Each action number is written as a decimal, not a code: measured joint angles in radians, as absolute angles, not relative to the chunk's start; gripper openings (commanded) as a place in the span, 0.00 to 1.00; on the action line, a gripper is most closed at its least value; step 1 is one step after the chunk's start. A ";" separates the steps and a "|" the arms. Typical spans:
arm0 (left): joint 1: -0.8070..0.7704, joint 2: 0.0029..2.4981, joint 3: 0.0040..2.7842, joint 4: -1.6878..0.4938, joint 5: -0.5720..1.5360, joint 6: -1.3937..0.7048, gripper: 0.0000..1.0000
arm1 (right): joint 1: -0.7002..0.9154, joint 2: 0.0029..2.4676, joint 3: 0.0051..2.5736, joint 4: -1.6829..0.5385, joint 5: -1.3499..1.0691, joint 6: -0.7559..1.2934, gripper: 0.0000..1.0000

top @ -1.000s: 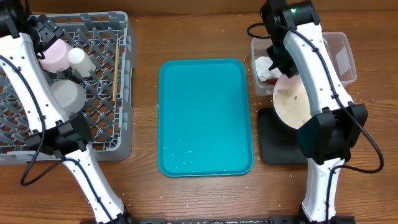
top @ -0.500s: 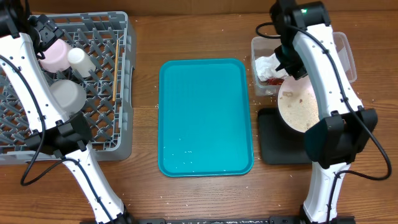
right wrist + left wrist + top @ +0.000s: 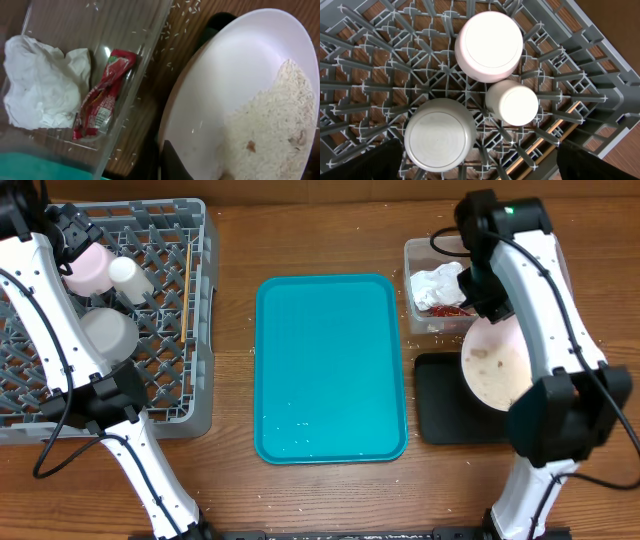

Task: Sort waste into correct bins and load items into the dishwasher
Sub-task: 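Move the held plate with right gripper over the black tray, then tilt the plate with right gripper to pour rice onto black tray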

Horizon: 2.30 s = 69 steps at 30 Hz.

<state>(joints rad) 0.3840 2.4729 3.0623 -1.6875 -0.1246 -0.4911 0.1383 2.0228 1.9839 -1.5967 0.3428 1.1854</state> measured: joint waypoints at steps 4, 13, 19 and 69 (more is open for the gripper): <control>0.384 2.473 3.062 -1.687 -0.124 -0.491 1.00 | 0.138 1.932 1.870 -1.472 0.310 1.154 0.04; 0.384 2.473 3.062 -1.687 -0.124 -0.491 1.00 | 0.138 1.901 1.765 -1.282 0.195 1.076 0.03; 0.384 2.473 3.062 -1.687 -0.124 -0.491 1.00 | 0.134 1.901 1.734 -1.281 0.168 1.085 0.03; 0.384 2.473 3.062 -1.687 -0.124 -0.491 1.00 | -0.282 1.730 1.445 -1.129 -0.421 0.797 0.03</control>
